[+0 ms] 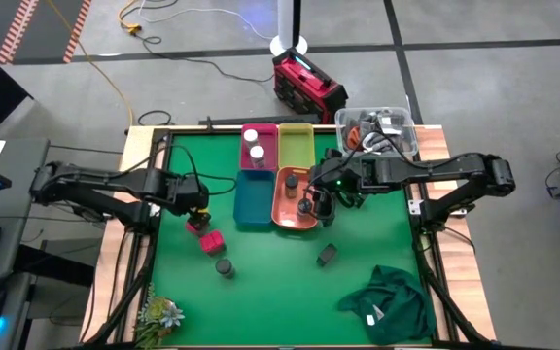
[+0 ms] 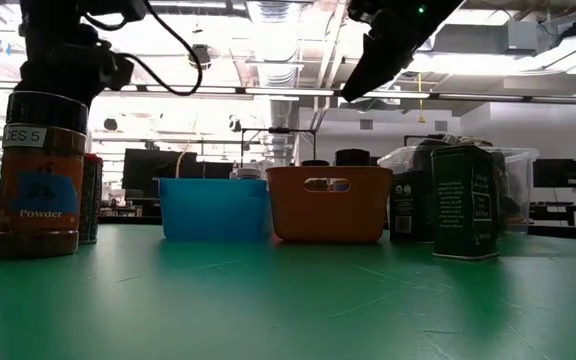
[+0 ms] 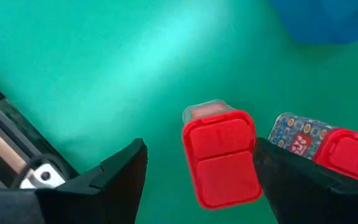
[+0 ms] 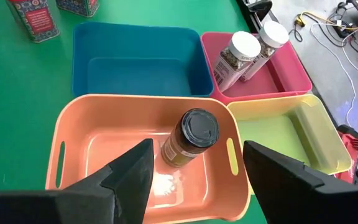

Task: Sort spices by type
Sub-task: Put the top red seasoning can into the yellow tray

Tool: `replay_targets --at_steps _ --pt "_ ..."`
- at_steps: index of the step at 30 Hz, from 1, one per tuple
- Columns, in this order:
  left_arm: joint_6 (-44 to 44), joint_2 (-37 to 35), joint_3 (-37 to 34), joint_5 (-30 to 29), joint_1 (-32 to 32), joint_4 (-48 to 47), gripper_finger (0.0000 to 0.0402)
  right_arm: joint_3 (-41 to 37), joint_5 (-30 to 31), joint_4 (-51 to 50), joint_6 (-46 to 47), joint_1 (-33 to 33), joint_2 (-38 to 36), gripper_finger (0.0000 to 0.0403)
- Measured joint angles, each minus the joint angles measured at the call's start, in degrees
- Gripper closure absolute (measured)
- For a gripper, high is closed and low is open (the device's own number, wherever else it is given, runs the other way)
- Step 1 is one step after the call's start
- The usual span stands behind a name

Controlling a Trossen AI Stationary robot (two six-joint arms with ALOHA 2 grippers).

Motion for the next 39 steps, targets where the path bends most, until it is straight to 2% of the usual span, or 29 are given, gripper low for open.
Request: replay_targets --at_steps 11,20,33,39 --pt "-3.13 5.95 -0.57 0.26 -4.86 2.88 0.0122 0.00 -0.02 -0.01 -1.34 0.26 0.00 0.0127" --pt "-1.56 10.05 -0.57 0.21 -5.45 3.37 0.0122 0.00 -0.02 0.02 -1.47 0.26 0.00 0.0127" --pt "-0.42 10.17 -0.97 0.37 -5.45 1.37 0.0122 0.00 -0.03 0.00 -1.50 0.26 0.00 0.0127" --pt "-0.34 10.19 -5.79 3.94 -5.43 4.93 0.0122 0.00 -0.02 -0.01 -1.52 0.26 0.00 0.0127"
